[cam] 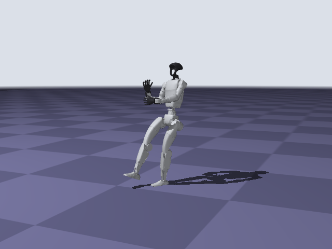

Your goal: Kungfu

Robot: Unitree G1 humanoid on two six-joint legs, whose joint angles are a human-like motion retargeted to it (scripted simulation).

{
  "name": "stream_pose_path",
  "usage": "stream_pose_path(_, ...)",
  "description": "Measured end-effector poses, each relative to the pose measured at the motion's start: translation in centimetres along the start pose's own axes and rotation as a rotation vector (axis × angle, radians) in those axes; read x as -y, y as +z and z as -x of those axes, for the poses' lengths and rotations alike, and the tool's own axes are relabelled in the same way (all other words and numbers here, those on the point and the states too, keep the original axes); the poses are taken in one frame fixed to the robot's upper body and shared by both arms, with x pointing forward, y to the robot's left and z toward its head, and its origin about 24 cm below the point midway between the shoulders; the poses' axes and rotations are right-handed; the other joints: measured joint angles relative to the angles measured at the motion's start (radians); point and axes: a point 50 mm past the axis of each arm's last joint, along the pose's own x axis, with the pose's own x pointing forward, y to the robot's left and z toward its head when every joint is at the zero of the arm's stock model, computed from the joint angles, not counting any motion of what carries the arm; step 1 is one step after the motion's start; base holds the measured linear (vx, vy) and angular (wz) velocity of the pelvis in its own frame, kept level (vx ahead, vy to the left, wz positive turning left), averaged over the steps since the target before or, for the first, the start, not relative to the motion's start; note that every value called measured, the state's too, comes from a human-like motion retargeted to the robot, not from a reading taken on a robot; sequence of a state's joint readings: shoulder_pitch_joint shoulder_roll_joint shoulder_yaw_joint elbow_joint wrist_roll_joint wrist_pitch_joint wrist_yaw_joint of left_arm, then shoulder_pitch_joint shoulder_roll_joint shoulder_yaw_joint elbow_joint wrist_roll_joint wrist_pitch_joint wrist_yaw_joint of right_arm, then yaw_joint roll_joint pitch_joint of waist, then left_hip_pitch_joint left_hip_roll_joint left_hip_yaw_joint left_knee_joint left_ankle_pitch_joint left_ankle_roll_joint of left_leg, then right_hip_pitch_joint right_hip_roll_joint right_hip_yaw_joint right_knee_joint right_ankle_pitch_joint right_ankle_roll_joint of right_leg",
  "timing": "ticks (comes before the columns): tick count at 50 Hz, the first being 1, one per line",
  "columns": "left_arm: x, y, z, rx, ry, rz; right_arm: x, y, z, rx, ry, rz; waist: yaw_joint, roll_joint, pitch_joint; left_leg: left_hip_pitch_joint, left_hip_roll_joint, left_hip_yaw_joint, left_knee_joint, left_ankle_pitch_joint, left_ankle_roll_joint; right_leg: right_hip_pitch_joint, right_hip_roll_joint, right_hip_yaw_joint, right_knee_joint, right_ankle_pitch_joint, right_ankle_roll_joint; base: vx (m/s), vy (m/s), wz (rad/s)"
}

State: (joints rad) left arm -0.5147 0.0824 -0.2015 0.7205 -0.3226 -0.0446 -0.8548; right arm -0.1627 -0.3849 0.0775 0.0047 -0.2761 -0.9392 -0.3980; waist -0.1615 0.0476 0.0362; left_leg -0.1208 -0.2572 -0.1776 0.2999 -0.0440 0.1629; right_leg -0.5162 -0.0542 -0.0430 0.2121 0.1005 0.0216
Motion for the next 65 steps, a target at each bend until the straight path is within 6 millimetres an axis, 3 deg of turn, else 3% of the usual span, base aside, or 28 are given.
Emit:
stream_pose_path(2, 3.6, -2.2, -2.7, 0.002, -0.116, 0.156, -0.4, 0.6, 1.6, -0.011, -0.072, 0.074, -0.038, 0.004, 0.022, 0.053, -0.006, 0.0, -0.028, 0.011, 0.016, -0.037, 0.001, -0.011, -0.082, -0.004, 0.014, 0.19, 0.04, 0.45)
stream_pose_path(5, 8.1, -4.9, -5.3, -0.019, -0.204, 0.358, -0.8, 1.3, 4.8, -0.042, -0.286, 0.315, -0.056, 0.034, 0.039, 0.107, 0.019, 0.021, -0.072, 0.025, 0.032, -0.093, 0.036, -0.005, -0.145, 0.004, -0.058, 0.13, 0.02, -0.19)
stream_pose_path(8, 9.4, -5.9, -5.6, 0.023, -0.162, 0.457, -0.2, 2.1, 6.9, -0.004, -0.337, 0.431, -0.085, 0.037, 0.049, 0.146, 0.027, 0.03, -0.103, 0.031, 0.035, -0.101, 0.044, -0.05, -0.138, -0.028, -0.039, 0.08, -0.01, -0.27)
stream_pose_path(11, 9.8, -6.9, -5.0, -0.005, -0.149, 0.473, -0.7, 2.1, 8.0, -0.053, -0.277, 0.369, -0.085, 0.043, 0.032, 0.156, 0.036, 0.043, -0.126, 0.033, 0.03, -0.082, 0.059, -0.032, -0.1, -0.025, -0.051, 0.06, 0.0, -0.5)
stream_pose_path(15, 9.2, -7.3, -4.1, -0.022, -0.129, 0.473, -1.1, 1.6, 8.0, -0.07, -0.242, 0.307, -0.028, 0.046, -0.012, 0.136, 0.044, 0.055, -0.15, 0.03, 0.009, -0.012, 0.07, 0.036, -0.039, -0.019, -0.03, 0.03, 0.01, -0.67)
stream_pose_path(22, 6.4, -5.7, -2.1, 0.087, 0.013, 0.473, -3.8, 0.2, 4.6, 0.007, -0.198, 0.13, 0.21, 0.022, -0.104, 0.004, 0.08, 0.07, -0.138, 0.019, -0.051, 0.175, 0.018, 0.066, 0.153, -0.081, 0.065, -0.07, -0.05, -0.8)
stream_pose_path(25, 4.2, -3.4, -0.4, 0.188, 0.127, 0.397, -5.1, 0.6, 2.1, 0.12, -0.162, -0.048, 0.34, -0.019, -0.126, -0.087, 0.101, 0.083, -0.081, 0.001, -0.079, 0.291, -0.045, 0.032, 0.217, -0.1, 0.105, -0.16, -0.14, -0.45)
stream_pose_path(27, 2.8, -0.8, 0.6, 0.279, 0.211, 0.29, -5.1, 0.9, -0.2, 0.228, -0.132, -0.177, 0.421, -0.057, -0.132, -0.172, 0.109, 0.081, -0.001, -0.029, -0.094, 0.383, -0.1, -0.025, 0.225, -0.101, 0.11, -0.18, -0.2, 0.13)
stream_pose_path(29, 2.0, 2.9, 1.5, 0.412, 0.301, 0.138, -4.7, 1.7, -3.1, 0.376, -0.091, -0.267, 0.5, -0.099, -0.128, -0.277, 0.111, 0.069, 0.115, -0.074, -0.107, 0.493, -0.139, -0.113, 0.189, -0.064, 0.083, -0.27, -0.32, 0.44)
stream_pose_path(31, 2.4, 8.0, 2.8, 0.626, 0.384, -0.07, -3.9, 3.8, -7.3, 0.619, -0.003, -0.312, 0.56, -0.134, -0.109, -0.384, 0.126, 0.047, 0.251, -0.129, -0.119, 0.61, -0.148, -0.23, 0.125, 0.017, 0.047, -0.43, -0.49, 0.7)
stream_pose_path(33, 4.5, 13.8, 4.5, 0.911, 0.446, -0.31, -2.8, 7.7, -11.4, 0.945, 0.125, -0.318, 0.63, -0.183, -0.069, -0.49, 0.127, 0.028, 0.397, -0.194, -0.13, 0.72, -0.152, -0.328, 0.055, 0.139, 0.08, -0.43, -0.62, 0.44)
stream_pose_path(34, 6.1, 16.3, 5.3, 1.057, 0.463, -0.425, -2.2, 10.1, -13.0, 1.109, 0.19, -0.309, 0.676, -0.217, -0.053, -0.542, 0.132, 0.032, 0.464, -0.225, -0.134, 0.761, -0.147, -0.352, 0.021, 0.14, 0.143, -0.26, -0.65, -0.01)
stream_pose_path(35, 7.9, 18.4, 6.3, 1.206, 0.472, -0.532, -1.6, 12.5, -14.2, 1.266, 0.253, -0.294, 0.726, -0.255, -0.041, -0.594, 0.142, 0.043, 0.527, -0.254, -0.137, 0.796, -0.137, -0.366, -0.013, 0.109, 0.222, -0.23, -0.85, -0.53)
stream_pose_path(36, 9.7, 20.3, 6.9, 1.329, 0.48, -0.634, -1.3, 14.7, -14.9, 1.4, 0.294, -0.274, 0.781, -0.282, -0.045, -0.656, 0.195, 0.012, 0.591, -0.28, -0.166, 0.779, -0.064, -0.329, -0.034, 0.017, 0.233, -0.2, -0.98, -0.78)
stream_pose_path(38, 13.1, 22.7, 8.1, 1.563, 0.482, -0.768, -1.1, 17.8, -15.4, 1.608, 0.354, -0.224, 0.853, -0.332, -0.052, -0.741, 0.234, -0.036, 0.694, -0.324, -0.194, 0.76, 0.02, -0.26, -0.052, -0.161, 0.24, -0.02, -0.78, -0.37)
stream_pose_path(40, 15.9, 23.8, 9.0, 1.772, 0.457, -0.804, -1.0, 19.4, -15.5, 1.758, 0.382, -0.154, 0.872, -0.358, -0.051, -0.783, 0.213, -0.061, 0.744, -0.339, -0.188, 0.752, 0.011, -0.307, -0.034, -0.291, 0.24, 0.01, -0.17, 0.53)
stream_pose_path(42, 17.0, 24.2, 9.8, 1.894, 0.456, -0.807, -1.4, 19.8, -15.4, 1.833, 0.365, -0.126, 0.845, -0.346, -0.039, -0.784, 0.2, -0.039, 0.766, -0.341, -0.17, 0.762, -0.018, -0.354, 0.003, -0.371, 0.24, -0.24, 0.14, 0.56)
stream_pose_path(47, 14.9, 24.7, 10.4, 1.801, 0.567, -0.858, -2.4, 18.5, -15.9, 1.784, 0.193, -0.206, 0.725, -0.293, -0.025, -0.742, 0.207, -0.022, 0.748, -0.332, -0.187, 0.785, -0.039, -0.363, 0.051, -0.501, 0.226, -0.33, 0.14, 0.11)
stream_pose_path(51, 13.7, 24.4, 9.7, 1.738, 0.623, -0.703, -2.4, 16.3, -16.3, 1.656, 0.156, -0.218, 0.745, -0.271, -0.025, -0.714, 0.249, -0.007, 0.703, -0.317, -0.216, 0.767, -0.066, -0.351, 0.073, -0.559, 0.184, -0.3, 0.02, -0.6)
stream_pose_path(58, 9.8, 24.0, 8.9, 1.548, 0.79, -0.477, -3.5, 12.4, -16.2, 1.36, 0.019, -0.287, 0.631, -0.176, -0.049, -0.637, 0.341, 0.034, 0.592, -0.264, -0.242, 0.737, -0.058, -0.299, 0.095, -0.535, 0.147, -0.46, 0.09, -0.57)
stream_pose_path(62, 7.4, 23.2, 9.0, 1.456, 0.816, -0.312, -4.9, 9.7, -16.0, 1.088, -0.082, -0.326, 0.597, -0.136, -0.064, -0.563, 0.414, 0.077, 0.496, -0.232, -0.269, 0.702, -0.066, -0.266, 0.115, -0.514, 0.115, -0.54, 0.03, -1.0)
stream_pose_path(65, 5.6, 22.2, 10.1, 1.455, 0.904, -0.235, -5.8, 7.8, -15.7, 0.845, -0.183, -0.431, 0.568, -0.1, -0.072, -0.49, 0.494, 0.13, 0.402, -0.2, -0.288, 0.654, -0.076, -0.286, 0.169, -0.49, 0.095, -0.59, 0.0, -1.16)
